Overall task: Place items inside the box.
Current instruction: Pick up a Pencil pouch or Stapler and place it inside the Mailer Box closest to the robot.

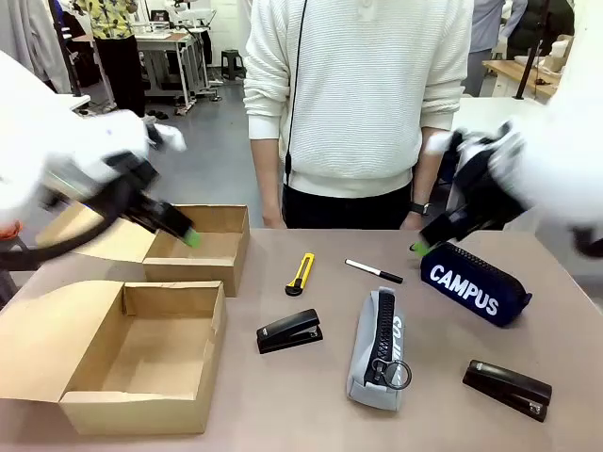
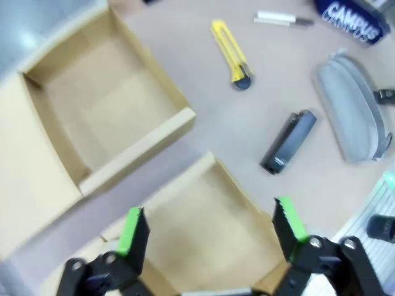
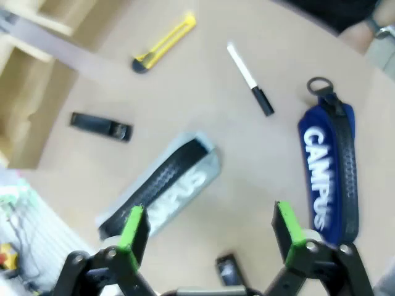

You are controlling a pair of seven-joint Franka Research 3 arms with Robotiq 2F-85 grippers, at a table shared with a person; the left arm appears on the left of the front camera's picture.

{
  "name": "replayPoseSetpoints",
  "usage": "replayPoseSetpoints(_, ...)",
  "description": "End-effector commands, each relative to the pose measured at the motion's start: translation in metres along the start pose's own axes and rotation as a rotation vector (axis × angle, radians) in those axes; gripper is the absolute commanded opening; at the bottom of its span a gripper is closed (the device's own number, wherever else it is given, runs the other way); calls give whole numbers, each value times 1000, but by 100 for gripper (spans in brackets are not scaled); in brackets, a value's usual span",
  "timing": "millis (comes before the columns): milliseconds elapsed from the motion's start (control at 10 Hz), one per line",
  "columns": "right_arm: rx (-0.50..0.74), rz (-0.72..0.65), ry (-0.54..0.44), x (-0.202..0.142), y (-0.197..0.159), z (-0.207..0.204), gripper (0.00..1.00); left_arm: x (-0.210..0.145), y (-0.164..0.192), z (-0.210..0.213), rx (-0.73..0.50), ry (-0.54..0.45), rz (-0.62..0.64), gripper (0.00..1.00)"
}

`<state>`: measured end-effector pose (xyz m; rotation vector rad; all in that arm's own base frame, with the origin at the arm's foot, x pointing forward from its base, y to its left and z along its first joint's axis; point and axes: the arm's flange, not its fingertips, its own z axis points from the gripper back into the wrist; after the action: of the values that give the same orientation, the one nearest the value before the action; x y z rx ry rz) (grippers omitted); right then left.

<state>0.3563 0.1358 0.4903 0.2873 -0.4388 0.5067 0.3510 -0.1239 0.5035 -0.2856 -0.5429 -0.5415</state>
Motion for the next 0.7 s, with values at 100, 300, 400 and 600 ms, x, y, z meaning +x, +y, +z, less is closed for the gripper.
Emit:
replayPoseSetpoints(100, 199, -336, -118, -59, -74, 116, 100, -40, 67, 111, -355, 19, 99, 100)
replayPoseSetpoints(300, 334, -715, -359, -141, -157, 157, 100, -102, 153, 158, -498, -233, 419, 100)
replayPoseSetpoints(400, 422, -838, -457, -181, -193, 160, 100, -140, 195, 165, -573, -363, 583, 100)
replayPoseSetpoints(600, 543, -1091, -567, -249, -253, 144, 100, -206, 243, 142, -691, -561, 904, 100)
